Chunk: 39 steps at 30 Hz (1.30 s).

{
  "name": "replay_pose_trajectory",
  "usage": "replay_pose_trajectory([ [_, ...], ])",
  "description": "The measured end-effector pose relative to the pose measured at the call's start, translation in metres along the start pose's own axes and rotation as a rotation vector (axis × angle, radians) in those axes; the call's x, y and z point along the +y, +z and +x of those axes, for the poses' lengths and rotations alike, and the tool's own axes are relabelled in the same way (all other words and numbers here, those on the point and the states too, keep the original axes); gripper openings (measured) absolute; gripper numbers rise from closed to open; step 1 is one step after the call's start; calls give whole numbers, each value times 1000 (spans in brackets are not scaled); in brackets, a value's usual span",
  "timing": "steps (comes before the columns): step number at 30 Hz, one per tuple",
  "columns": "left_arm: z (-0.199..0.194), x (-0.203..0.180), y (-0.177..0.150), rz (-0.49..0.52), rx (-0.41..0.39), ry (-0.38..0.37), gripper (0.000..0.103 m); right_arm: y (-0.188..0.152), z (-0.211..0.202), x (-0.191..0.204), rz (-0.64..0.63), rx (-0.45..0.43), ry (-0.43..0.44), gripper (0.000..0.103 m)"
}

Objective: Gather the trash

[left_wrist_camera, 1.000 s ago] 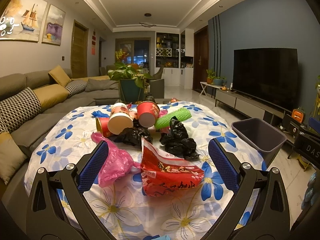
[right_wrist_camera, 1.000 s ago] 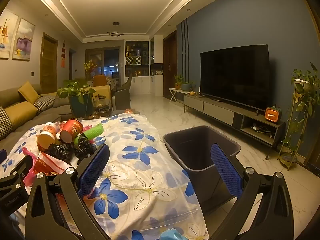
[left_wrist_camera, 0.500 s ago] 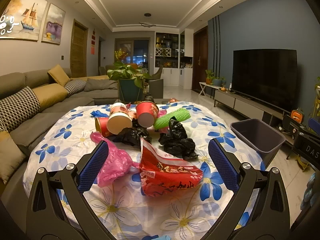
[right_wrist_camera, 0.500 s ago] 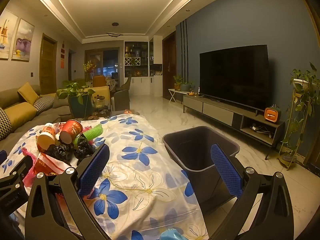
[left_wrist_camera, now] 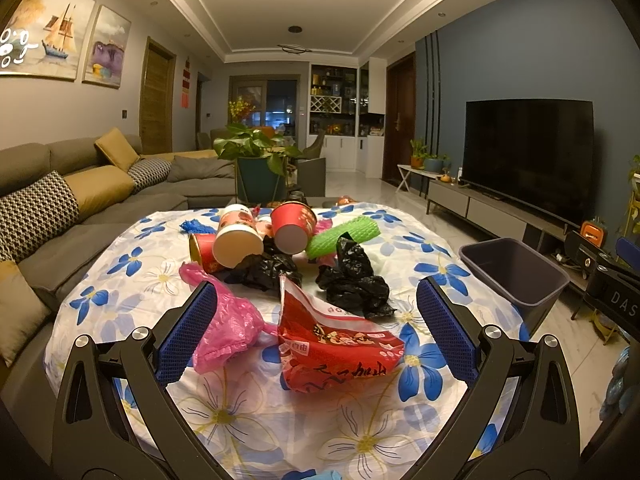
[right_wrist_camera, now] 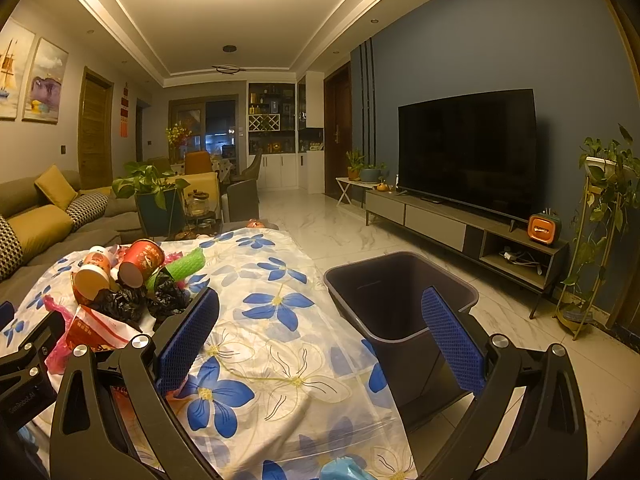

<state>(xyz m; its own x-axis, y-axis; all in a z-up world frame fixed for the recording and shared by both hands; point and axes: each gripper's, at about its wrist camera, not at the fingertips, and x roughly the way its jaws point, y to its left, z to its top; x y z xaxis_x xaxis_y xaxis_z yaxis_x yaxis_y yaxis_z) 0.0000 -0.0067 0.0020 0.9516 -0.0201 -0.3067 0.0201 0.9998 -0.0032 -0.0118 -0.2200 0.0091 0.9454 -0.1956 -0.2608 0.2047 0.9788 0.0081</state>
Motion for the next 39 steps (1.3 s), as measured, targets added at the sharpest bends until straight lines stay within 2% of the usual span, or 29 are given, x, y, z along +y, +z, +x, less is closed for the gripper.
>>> replay_pose_trajectory([
  [29, -1, 0, 0, -6, 0, -3, 98, 3, 0, 0, 0, -5, 7, 98],
  [39, -1, -2, -4, -18, -9, -16, 98, -12, -1, 2, 7, -42, 42, 98],
])
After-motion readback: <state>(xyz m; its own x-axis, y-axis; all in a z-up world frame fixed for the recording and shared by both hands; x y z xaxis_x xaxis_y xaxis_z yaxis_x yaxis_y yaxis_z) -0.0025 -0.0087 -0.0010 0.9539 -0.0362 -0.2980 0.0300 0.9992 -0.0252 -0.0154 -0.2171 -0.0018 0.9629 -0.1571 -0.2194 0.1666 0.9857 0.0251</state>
